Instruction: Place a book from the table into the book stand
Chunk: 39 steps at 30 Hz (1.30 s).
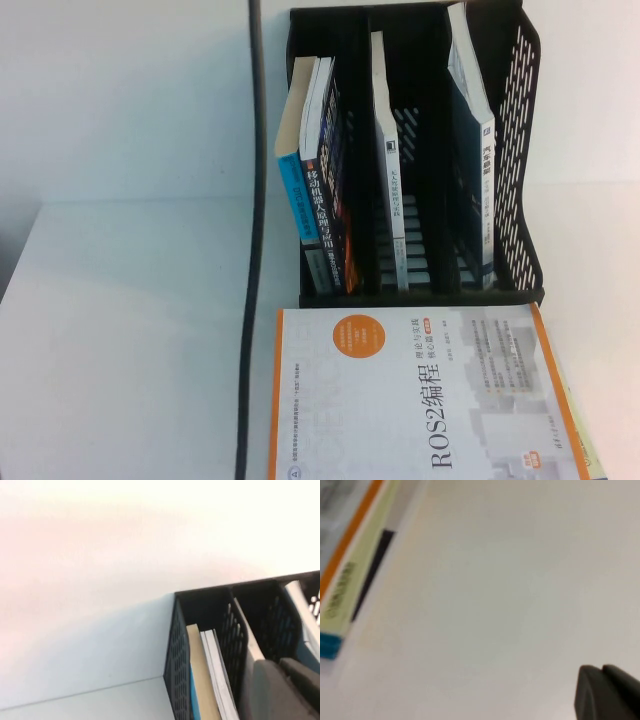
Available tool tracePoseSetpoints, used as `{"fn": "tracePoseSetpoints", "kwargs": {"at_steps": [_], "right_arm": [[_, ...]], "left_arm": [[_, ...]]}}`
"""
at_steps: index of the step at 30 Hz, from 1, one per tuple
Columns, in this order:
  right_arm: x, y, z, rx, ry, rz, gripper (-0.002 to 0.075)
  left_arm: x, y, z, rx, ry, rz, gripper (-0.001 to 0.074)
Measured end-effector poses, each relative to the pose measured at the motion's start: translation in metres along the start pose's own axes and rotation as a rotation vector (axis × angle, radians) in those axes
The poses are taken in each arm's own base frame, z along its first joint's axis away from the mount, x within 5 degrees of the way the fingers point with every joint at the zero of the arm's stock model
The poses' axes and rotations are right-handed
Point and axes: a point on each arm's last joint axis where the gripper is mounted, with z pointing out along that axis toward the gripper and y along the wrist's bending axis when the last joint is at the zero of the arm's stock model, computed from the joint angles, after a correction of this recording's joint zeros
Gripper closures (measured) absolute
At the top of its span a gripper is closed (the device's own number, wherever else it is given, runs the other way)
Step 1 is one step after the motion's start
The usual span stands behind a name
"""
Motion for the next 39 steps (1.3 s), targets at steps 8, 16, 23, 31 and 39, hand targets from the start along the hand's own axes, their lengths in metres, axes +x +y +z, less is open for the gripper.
{"fn": "tracePoseSetpoints", "kwargs": {"at_steps": [8,16,23,31,39], "right_arm": [[0.019,-0.021,-0.051,0.215,-0.322,0.129,0.0728],[0.037,-0.007,-0.084,0.046,-0.547,0.210,0.0728],[0.050,0.026,-0.083,-0.271,-0.415,0.004,0.0728],[0.075,0.024,-0.075,-0.221,-0.183,-0.014,0.0728],[0.115,0.034,-0.065,-0.200,-0.403,0.166,0.0728]], "left_arm": [[0.019,-0.005,-0.064,0.099,-0.078,0.131,0.0734],[0.102,0.015,-0.088,0.214,-0.200,0.223,0.0734],[0.192,0.041,-0.085,0.249,-0.285,0.324,0.0734],[0.245,0.056,-0.075,0.240,-0.200,0.356,0.0736],[0.266,0.060,-0.064,0.226,-0.110,0.314,0.0736]]}}
